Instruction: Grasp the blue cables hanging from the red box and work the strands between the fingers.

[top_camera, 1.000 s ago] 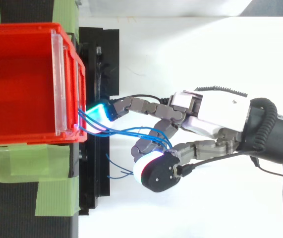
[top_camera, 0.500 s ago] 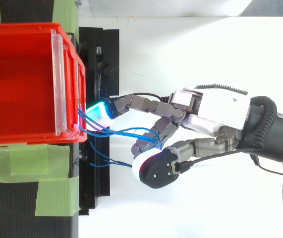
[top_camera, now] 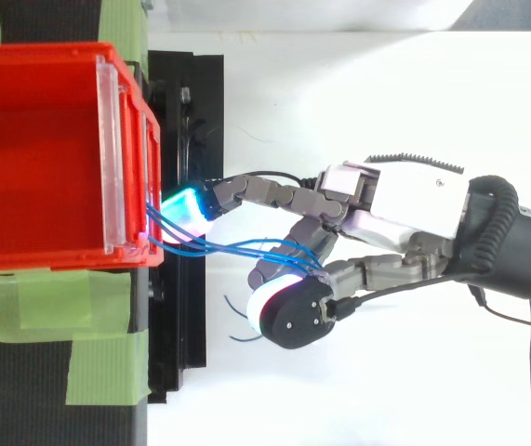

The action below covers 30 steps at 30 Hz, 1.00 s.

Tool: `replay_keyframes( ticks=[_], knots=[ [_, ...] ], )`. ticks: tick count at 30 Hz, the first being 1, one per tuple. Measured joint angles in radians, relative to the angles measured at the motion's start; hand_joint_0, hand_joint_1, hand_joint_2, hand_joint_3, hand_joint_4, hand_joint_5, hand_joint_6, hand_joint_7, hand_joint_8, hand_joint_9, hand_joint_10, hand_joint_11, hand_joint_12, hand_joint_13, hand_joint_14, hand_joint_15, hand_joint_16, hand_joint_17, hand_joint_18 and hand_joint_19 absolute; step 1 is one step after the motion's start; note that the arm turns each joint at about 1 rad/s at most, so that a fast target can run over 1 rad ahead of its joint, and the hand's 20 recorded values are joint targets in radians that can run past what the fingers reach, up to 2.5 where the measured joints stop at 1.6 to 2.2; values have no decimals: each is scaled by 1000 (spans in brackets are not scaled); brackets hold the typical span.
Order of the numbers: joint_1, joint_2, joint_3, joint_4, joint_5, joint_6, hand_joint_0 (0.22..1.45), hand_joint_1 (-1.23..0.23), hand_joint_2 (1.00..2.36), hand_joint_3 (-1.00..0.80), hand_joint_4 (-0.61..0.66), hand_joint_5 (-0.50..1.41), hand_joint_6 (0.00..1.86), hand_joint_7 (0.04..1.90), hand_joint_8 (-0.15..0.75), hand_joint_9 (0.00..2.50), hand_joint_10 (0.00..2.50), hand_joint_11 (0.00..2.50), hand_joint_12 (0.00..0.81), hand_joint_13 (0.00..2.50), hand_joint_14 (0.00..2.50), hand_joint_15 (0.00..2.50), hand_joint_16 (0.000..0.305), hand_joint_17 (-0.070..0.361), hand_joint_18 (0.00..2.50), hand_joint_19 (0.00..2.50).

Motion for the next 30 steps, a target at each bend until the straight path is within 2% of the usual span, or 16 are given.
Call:
replay_keyframes(
  ticks=[3,5,11,12,14,17,22,23,25,26,28,30],
  knots=[
    [-2,0,0,0,-2,0,807,-514,1000,-1000,310,-89,8,727,443,1029,5,1516,439,1406,10,1498,70,158,1407,827],
    [-3,0,0,0,-3,0,805,-515,1000,-1000,310,-87,8,726,435,1033,3,1542,436,1427,1,1668,70,157,1401,895],
    [-4,0,0,2,-8,0,796,-526,1000,-1000,307,-86,8,728,423,1020,0,1674,453,1356,207,1723,71,161,1369,954],
    [-4,0,0,3,-9,0,796,-526,1000,-1000,309,-85,8,730,421,1011,75,1673,456,1324,348,1673,72,161,1370,954],
    [-5,0,0,3,-10,0,795,-527,1000,-1000,309,-85,9,730,423,988,220,1689,463,1295,453,1666,72,162,1371,956],
    [-6,0,0,3,-11,0,792,-529,1000,-1000,311,-81,8,735,413,935,648,1685,466,1210,841,1566,72,162,1370,986],
    [-6,0,0,3,-11,-2,788,-533,1000,-1000,310,-76,9,738,411,912,790,1694,468,1169,1020,1516,72,162,1358,1008],
    [-6,0,0,3,-11,-2,788,-533,1000,-1000,309,-74,9,737,411,886,1006,1669,459,1138,1199,1444,72,162,1358,1018],
    [-6,0,0,3,-11,-3,789,-533,1000,-1000,309,-72,8,740,415,863,1162,1697,462,1122,1316,1434,72,161,1358,1029],
    [-6,0,0,3,-11,-3,789,-533,1000,-1000,313,-69,8,741,416,842,1320,1696,462,1108,1420,1414,72,161,1360,1038],
    [-6,0,0,3,-12,-3,788,-533,1000,-1000,315,-67,9,742,417,833,1374,1697,466,1095,1522,1414,71,161,1365,1049],
    [-6,0,0,3,-11,-3,788,-533,1000,-1000,318,-64,8,745,419,816,1571,1704,470,1070,1711,1382,70,159,1380,1079]
  ],
)
